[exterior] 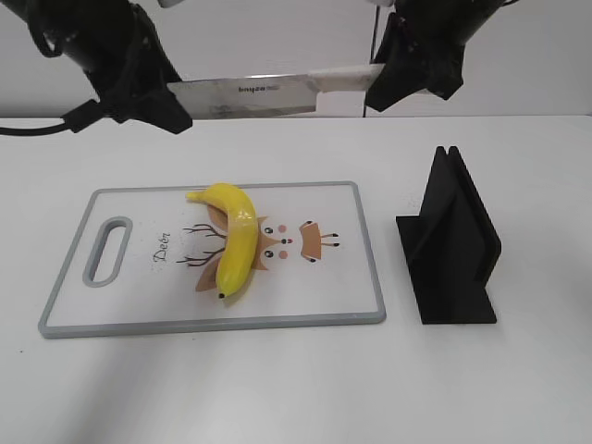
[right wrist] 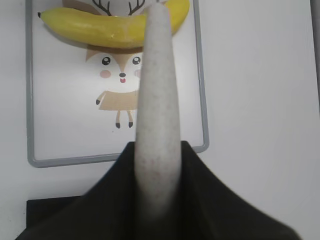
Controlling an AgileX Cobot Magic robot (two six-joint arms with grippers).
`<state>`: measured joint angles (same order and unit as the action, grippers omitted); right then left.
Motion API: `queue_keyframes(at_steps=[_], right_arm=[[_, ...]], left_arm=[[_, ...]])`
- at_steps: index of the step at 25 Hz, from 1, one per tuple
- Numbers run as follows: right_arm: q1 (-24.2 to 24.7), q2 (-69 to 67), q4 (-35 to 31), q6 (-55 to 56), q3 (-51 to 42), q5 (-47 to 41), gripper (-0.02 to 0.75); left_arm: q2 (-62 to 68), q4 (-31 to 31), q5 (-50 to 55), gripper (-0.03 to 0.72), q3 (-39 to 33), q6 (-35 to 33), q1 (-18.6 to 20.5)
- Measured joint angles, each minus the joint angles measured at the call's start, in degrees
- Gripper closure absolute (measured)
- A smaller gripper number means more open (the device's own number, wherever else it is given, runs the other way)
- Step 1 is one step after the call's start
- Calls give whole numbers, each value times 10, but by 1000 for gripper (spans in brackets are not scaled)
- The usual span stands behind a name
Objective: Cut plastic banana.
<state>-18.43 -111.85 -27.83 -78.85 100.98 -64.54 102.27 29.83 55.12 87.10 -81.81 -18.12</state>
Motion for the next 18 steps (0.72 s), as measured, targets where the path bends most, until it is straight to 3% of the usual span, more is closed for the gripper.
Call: queue_keyframes(at_steps=[1,3,11,15,18], right_arm=[[0,0,4,2,0,3,568],[1,0,16,4,0,4,569],[2,8,34,6,0,-6,570],[2,18,34,59,3,-14,570],[2,21,40,224,23,-17,570]], left_arm=[[0,0,-10,133,0,16,0],[-4,-8,-38,70,-1,55,0],[-54,-50,-142,65,-2,189,28],[-78,-104,-126,71,-2,354,54],[-93,-173,-81,83,-2,494,74]])
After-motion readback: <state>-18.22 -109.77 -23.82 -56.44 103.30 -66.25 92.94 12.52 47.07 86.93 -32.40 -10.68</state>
